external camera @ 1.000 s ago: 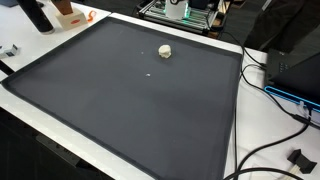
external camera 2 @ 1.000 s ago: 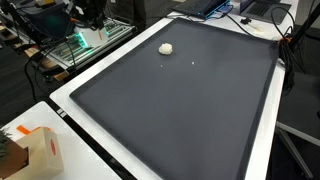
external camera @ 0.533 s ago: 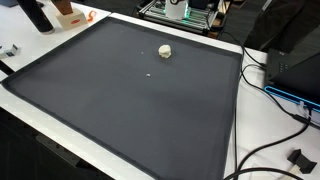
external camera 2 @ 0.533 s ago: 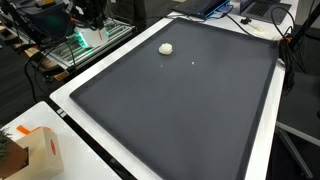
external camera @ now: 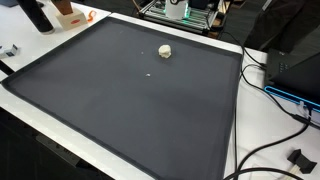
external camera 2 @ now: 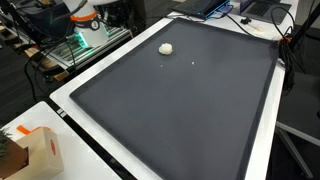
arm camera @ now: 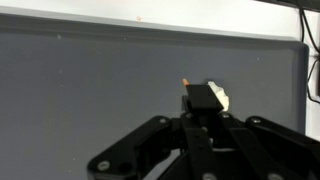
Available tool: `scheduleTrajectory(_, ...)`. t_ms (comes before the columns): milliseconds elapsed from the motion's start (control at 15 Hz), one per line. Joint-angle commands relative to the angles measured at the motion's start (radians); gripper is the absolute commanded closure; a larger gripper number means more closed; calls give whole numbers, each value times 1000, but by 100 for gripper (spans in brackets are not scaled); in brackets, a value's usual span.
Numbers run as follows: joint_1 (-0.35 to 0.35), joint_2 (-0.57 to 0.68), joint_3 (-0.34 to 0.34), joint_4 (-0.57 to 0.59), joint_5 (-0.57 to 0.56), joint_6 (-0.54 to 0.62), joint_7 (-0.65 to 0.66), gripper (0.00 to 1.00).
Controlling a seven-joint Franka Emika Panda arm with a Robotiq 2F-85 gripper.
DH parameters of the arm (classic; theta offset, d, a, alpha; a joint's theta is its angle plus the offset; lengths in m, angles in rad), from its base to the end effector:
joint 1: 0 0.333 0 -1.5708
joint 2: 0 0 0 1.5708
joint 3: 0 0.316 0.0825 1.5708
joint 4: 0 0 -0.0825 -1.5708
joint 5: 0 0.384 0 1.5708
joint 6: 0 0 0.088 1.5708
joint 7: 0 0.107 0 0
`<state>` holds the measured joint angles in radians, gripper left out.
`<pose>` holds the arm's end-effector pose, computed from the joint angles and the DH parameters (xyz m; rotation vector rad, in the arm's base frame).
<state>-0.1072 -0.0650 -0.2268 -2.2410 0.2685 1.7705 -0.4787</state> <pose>0.4468 -0.1309 0.3722 -2.7152 -0.0542 0.3719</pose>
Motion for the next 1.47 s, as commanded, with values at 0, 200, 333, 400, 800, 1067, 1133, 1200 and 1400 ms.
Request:
scheduleTrajectory(0, -3, 34, 38, -60, 94, 135, 18, 97)
scheduleTrajectory(200, -1, 65, 66, -99, 142, 236, 12, 97)
scheduleTrajectory(333, -2, 85, 80, -114, 178, 270, 12, 97)
scheduleTrajectory(400, -3, 93, 85, -118, 198, 279, 11, 97)
scheduleTrajectory(800, -12, 128, 95, -125, 285, 295, 58, 97)
scheduleTrajectory(1067, -14, 151, 95, -122, 294, 300, 112, 97)
scheduleTrajectory(1133, -14, 156, 95, -123, 293, 307, 132, 97)
scheduleTrajectory(1200, -15, 161, 95, -123, 292, 311, 150, 97)
scheduleTrajectory(1400, -16, 171, 96, -123, 294, 309, 205, 97)
